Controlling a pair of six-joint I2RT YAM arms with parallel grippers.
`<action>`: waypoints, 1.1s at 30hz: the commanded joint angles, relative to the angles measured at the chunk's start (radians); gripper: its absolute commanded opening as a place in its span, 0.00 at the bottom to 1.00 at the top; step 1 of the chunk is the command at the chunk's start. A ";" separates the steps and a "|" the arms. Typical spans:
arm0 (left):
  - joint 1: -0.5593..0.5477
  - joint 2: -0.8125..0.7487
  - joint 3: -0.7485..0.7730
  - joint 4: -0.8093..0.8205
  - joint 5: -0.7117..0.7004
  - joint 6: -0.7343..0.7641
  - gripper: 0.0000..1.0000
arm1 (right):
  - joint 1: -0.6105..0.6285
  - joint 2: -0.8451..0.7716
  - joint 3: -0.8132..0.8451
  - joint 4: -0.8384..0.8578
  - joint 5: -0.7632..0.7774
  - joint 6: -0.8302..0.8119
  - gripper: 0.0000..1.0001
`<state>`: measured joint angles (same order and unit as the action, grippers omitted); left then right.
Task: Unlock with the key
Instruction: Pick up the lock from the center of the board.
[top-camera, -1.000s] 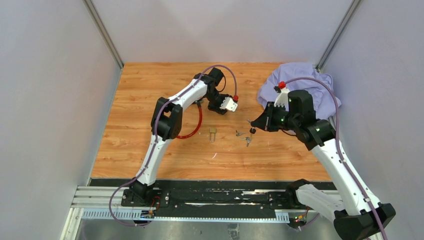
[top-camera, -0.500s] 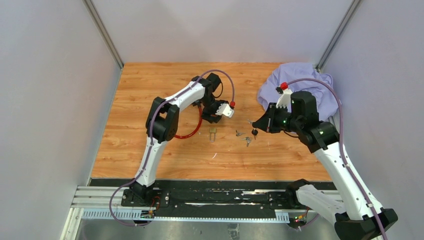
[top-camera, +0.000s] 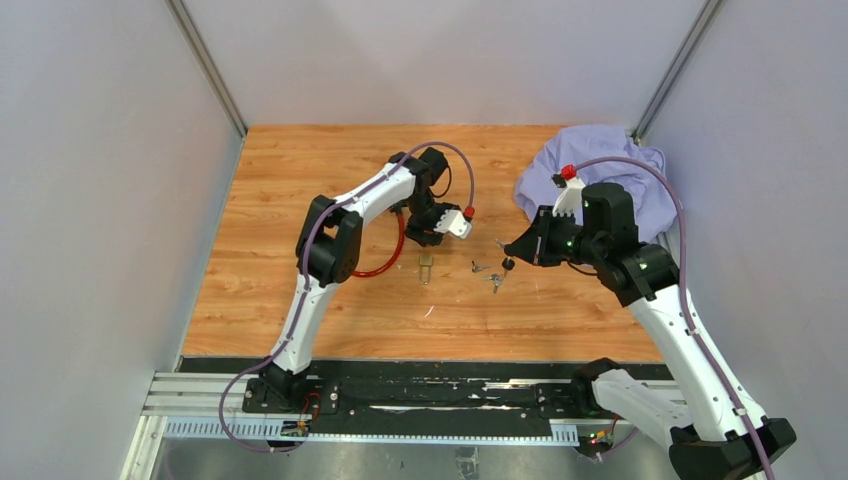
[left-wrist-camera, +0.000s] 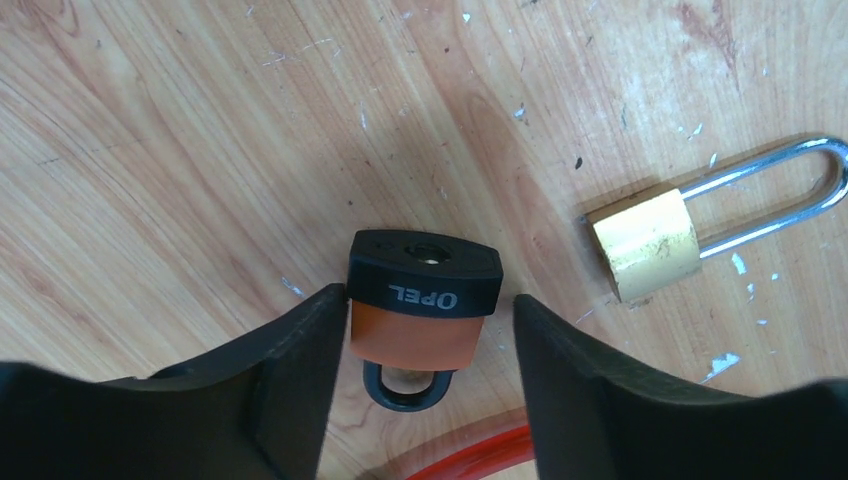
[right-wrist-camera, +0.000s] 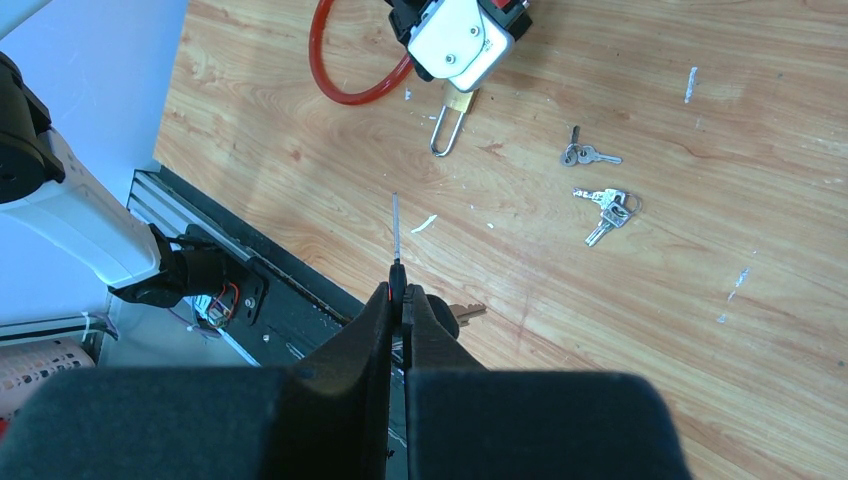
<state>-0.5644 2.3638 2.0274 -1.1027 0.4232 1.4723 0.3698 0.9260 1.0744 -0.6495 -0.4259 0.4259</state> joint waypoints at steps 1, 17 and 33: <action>-0.005 0.028 -0.007 -0.013 -0.023 0.035 0.59 | -0.019 -0.009 0.006 -0.002 -0.014 -0.004 0.01; 0.029 -0.504 -0.493 0.439 0.099 0.182 0.13 | -0.019 -0.005 0.007 -0.013 0.061 -0.051 0.01; 0.077 -0.992 -1.288 1.416 0.057 0.084 0.00 | -0.014 0.024 0.012 0.017 0.068 -0.053 0.01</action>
<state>-0.4976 1.4647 0.8837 -0.2031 0.4622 1.5993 0.3641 0.9539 1.0740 -0.6506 -0.3744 0.3904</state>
